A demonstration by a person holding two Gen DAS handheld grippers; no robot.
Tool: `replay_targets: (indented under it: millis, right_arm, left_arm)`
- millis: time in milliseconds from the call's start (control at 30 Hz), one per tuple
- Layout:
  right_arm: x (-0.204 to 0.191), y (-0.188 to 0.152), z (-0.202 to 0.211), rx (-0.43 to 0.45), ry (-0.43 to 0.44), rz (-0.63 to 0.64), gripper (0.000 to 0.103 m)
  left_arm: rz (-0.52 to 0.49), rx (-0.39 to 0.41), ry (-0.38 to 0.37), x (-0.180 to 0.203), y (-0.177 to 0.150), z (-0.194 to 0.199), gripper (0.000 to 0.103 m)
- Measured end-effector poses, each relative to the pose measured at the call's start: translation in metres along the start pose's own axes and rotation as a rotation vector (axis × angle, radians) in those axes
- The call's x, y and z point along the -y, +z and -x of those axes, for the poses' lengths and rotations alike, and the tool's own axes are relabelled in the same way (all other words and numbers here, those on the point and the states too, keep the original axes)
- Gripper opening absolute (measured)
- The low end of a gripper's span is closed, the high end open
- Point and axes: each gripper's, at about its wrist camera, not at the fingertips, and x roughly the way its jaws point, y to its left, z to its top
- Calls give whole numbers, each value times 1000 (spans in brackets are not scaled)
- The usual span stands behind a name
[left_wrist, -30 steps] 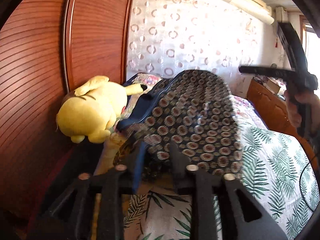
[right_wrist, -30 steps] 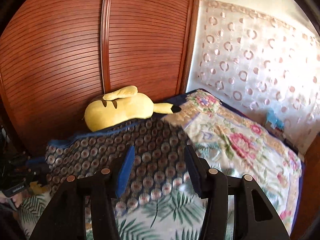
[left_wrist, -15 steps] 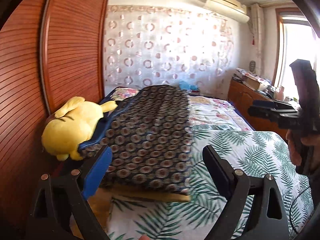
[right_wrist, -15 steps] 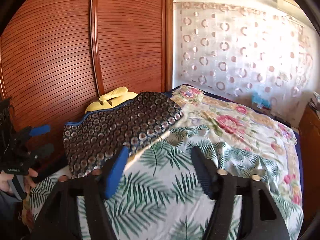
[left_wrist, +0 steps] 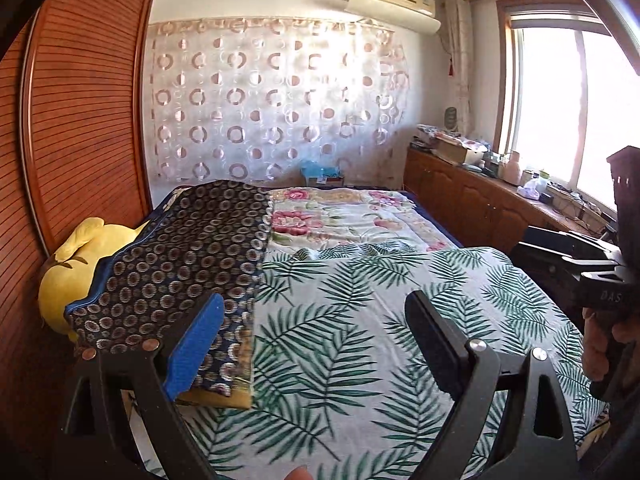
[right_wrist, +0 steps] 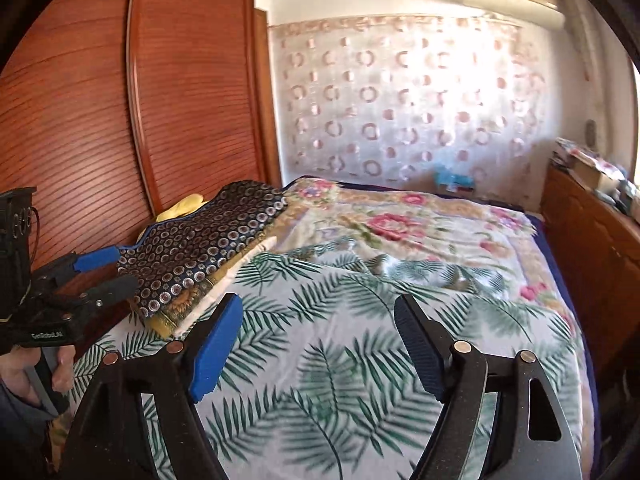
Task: Fold small clothes
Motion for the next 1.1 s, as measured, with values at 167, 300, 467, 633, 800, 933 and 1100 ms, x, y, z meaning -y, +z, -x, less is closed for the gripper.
replay_targets:
  millis: [167,300,467,633,800,933,1100]
  right_arm:
    - [-6,-8,42,47,-37,-34,80]
    - [-15,-14,72,90,-69,-49,86]
    - [-30,-25,96,127,-102,-57,89]
    - [-39,-35,107,174,-143,-65,89]
    - [-46,-47,111,190,-166,-67,89]
    - [-50,-50,112,188,-174,-72,89]
    - [-54,-52,107,185,-185,-77,89]
  left_arm:
    - [-21,17,-8,24,8,12,92]
    - [-34,36,-6,38,12,29,92]
    - [-54,56,-1,50,20,47,92]
    - [-47,73,16,56,27,58,92]
    - [-34,86,13,53,29,64,92]
    - [-29,91,12,52,28,66,92]
    - [-32,92,24,51,28,67,92]
